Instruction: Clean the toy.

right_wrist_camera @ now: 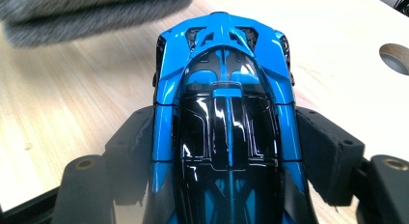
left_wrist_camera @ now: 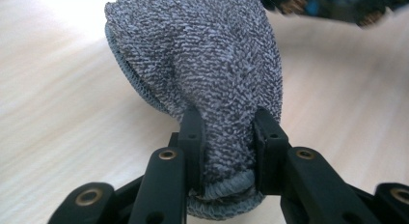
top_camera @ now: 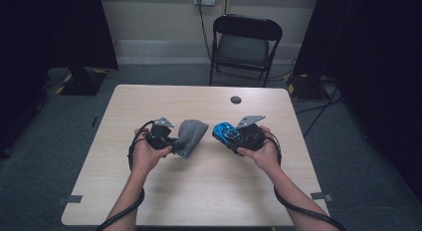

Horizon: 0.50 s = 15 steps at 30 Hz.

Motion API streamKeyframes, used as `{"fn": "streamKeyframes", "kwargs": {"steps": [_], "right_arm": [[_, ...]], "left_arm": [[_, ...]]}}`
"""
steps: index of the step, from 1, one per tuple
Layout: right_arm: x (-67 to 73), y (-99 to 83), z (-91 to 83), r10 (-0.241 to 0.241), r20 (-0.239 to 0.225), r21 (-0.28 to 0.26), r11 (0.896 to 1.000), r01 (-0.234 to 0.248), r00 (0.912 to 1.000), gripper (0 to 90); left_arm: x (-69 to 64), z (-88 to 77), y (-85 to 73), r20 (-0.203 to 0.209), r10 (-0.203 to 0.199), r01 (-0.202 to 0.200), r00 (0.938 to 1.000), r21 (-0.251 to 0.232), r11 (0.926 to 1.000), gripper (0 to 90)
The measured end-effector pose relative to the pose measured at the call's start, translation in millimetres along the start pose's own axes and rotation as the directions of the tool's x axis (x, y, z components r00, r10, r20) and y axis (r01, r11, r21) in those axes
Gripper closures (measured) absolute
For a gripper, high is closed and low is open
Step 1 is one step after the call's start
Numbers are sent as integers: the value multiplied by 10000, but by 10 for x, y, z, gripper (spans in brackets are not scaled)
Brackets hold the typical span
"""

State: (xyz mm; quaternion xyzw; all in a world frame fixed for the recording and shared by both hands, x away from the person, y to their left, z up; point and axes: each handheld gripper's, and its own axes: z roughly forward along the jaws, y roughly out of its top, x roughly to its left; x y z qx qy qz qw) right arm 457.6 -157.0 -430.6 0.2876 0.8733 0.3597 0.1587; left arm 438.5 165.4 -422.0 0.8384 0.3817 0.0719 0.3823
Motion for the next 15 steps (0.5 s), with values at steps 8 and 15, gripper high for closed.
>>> {"fn": "streamKeyframes", "kwargs": {"steps": [8,15], "right_arm": [[108,-20,19,-200,-279,-8,9998,199,9994,284],[185,-8,27,-412,-524,-119,9991,406,9978,284]], "left_arm": [[36,45,104,-182,-1,0,9998,-61,10000,702],[52,79,172,-257,85,-84,9996,50,10000,697]]}}
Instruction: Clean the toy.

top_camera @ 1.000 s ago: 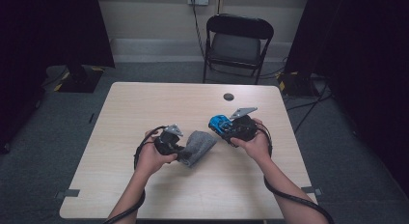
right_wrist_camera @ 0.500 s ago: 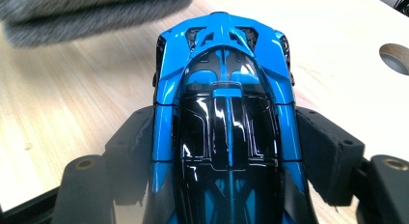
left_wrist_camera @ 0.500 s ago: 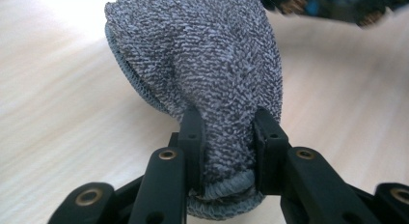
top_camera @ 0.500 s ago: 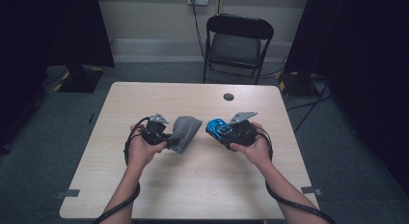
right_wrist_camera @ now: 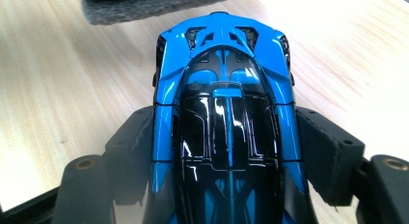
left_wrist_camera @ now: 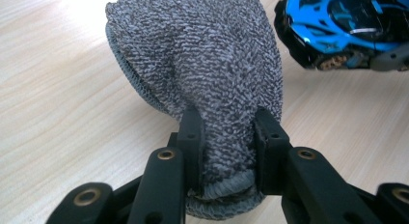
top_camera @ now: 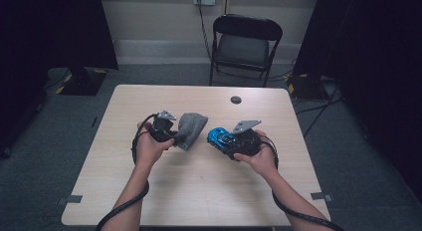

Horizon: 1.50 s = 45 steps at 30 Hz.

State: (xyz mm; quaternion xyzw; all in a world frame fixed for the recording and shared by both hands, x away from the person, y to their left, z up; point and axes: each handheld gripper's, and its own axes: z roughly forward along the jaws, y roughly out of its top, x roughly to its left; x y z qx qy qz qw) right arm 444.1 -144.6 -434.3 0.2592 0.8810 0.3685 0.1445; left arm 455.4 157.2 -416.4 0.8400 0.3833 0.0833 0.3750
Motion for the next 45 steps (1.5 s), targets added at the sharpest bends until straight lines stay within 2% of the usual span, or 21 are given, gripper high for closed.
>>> {"fn": "streamKeyframes", "kwargs": {"steps": [4,14,19,21,25,34,37,45], "right_arm": [[59,20,19,-168,-126,67,9998,169,9998,284],[144,78,18,-370,-341,-83,9993,367,9987,284],[174,74,45,-487,-436,55,9988,490,9979,284],[184,57,59,-554,-530,136,9983,562,9971,284],[205,32,83,-573,-514,194,9981,584,9970,284],[154,55,77,-563,-339,213,9981,571,9978,284],[103,48,73,-400,-312,198,9990,407,9987,284],[18,36,62,-333,-110,314,9989,337,9994,284]], "left_arm": [[-37,24,32,65,80,-80,9999,-76,9999,697],[-118,134,32,350,481,-494,9982,364,9981,697],[-136,147,38,405,429,-442,9983,307,9986,695],[-132,141,39,424,291,-298,9987,173,9994,695],[-145,142,51,637,430,-446,9970,234,9987,696],[-170,162,40,892,637,-664,9940,274,9974,694],[-182,164,38,1044,544,-570,9931,226,9981,693],[-209,189,41,1204,777,-818,9897,296,9962,693]]}}
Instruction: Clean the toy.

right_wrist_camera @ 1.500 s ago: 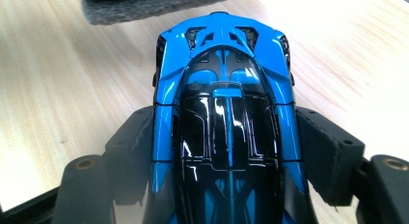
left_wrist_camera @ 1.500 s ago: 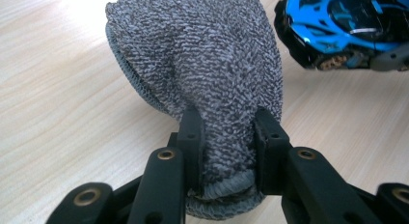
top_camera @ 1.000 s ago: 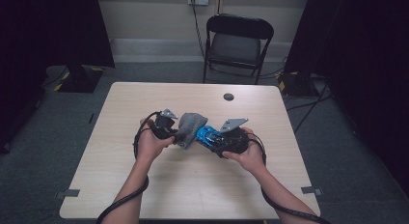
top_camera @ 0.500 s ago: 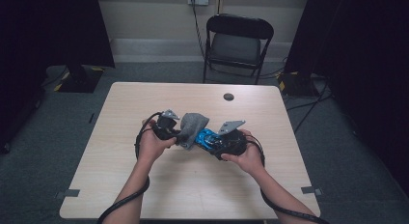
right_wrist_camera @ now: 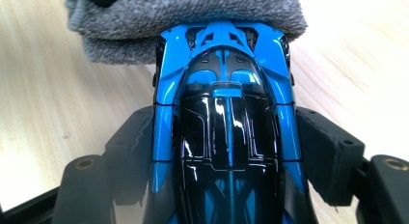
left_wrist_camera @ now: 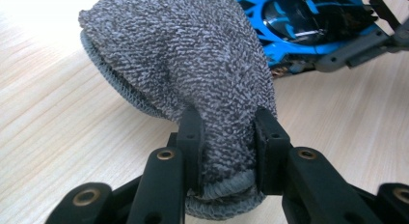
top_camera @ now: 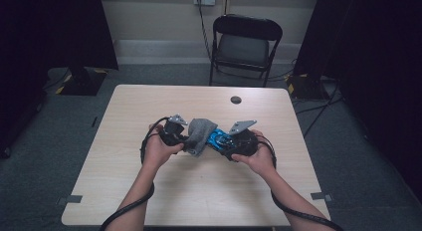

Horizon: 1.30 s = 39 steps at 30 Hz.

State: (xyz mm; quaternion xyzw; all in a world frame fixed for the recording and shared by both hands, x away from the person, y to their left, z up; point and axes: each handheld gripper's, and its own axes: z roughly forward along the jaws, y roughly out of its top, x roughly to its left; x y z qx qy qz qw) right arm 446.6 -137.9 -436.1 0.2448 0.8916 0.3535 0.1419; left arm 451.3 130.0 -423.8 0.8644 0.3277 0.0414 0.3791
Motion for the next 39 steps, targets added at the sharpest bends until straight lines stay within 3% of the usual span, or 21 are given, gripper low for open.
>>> {"fn": "streamKeyframes", "kwargs": {"steps": [12,39], "right_arm": [[-141,-13,-43,347,270,-7,9994,-347,9990,284],[-301,-85,-101,962,877,31,9953,-969,9915,283]], "left_arm": [[-61,-12,-6,141,244,-243,9996,-63,9997,694],[-141,29,-110,312,221,-222,9993,41,9997,696]]}}
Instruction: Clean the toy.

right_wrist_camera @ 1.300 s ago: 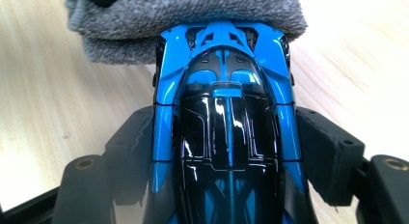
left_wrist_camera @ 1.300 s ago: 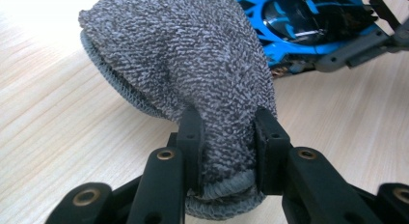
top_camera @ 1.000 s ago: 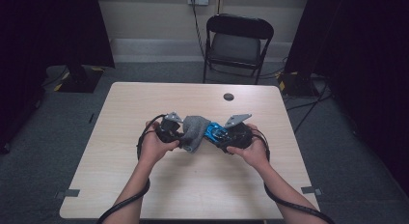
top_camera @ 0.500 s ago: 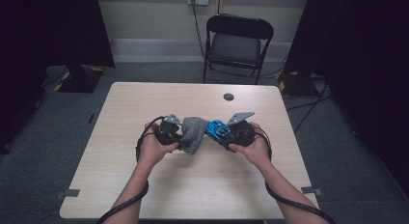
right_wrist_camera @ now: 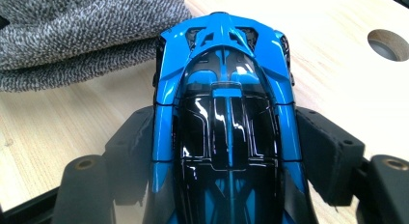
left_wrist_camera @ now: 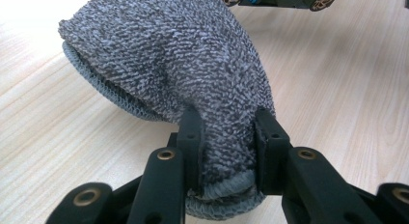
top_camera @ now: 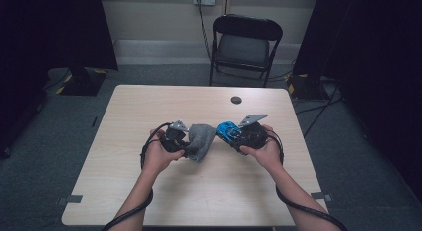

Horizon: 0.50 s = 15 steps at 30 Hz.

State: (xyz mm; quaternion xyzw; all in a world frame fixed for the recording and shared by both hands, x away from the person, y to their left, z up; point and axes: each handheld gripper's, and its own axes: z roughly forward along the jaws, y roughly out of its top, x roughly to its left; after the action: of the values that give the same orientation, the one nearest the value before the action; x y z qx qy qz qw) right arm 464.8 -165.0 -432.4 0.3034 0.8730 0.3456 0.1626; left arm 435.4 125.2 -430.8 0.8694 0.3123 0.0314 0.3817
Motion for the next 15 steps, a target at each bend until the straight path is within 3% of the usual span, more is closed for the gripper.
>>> {"fn": "streamKeyframes", "kwargs": {"steps": [15], "right_arm": [[-29,42,-18,194,91,-10,9998,-194,9998,284]], "left_arm": [[-152,61,41,250,381,-380,9990,-49,9993,698]]}}
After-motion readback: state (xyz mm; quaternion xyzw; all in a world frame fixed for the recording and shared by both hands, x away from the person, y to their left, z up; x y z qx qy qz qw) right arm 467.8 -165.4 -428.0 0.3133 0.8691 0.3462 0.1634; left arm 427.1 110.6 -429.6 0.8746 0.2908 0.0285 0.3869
